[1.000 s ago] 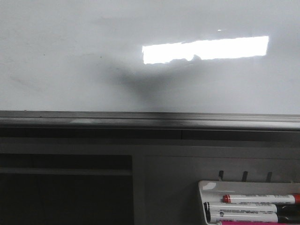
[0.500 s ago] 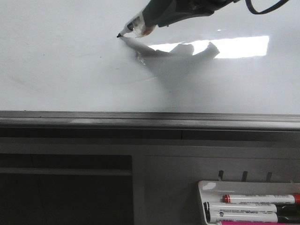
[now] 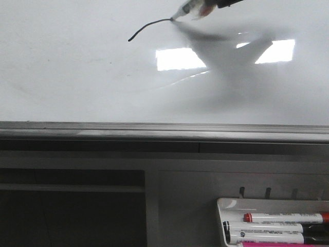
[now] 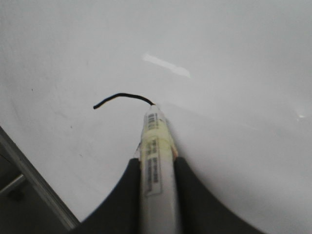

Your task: Write number 2 on whiteboard

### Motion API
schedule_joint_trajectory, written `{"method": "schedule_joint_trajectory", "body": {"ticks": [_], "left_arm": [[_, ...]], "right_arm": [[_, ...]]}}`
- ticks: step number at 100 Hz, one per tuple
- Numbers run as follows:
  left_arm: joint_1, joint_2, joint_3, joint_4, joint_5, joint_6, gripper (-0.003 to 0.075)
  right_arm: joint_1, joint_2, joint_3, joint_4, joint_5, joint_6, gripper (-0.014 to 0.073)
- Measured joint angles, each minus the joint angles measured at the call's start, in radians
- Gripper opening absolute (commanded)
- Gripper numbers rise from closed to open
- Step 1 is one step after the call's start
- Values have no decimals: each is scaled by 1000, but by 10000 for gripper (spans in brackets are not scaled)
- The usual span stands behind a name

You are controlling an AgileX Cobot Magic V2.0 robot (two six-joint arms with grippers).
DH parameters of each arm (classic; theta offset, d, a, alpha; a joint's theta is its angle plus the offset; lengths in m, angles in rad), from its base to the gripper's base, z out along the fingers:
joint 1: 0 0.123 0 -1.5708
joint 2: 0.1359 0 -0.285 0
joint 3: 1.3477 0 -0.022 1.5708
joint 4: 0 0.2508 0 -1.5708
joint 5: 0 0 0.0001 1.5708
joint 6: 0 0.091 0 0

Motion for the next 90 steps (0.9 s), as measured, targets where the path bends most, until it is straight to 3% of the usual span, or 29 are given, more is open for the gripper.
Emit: {"method": "schedule_joint_trajectory", "body": {"ticks": [13, 30, 71, 90], "left_arm": [[0, 0, 0, 0, 0, 0, -20], [0, 0, 0, 0, 0, 0, -20], [0, 0, 0, 0, 0, 0, -20], [0, 0, 0, 0, 0, -1, -20]], "right_arm": [[-10, -17, 0, -78, 38, 64, -59], [-1, -17, 34, -88, 57, 113, -59], [181, 101, 72, -62, 20, 124, -59], [183, 109, 72, -52, 17, 124, -59]]}}
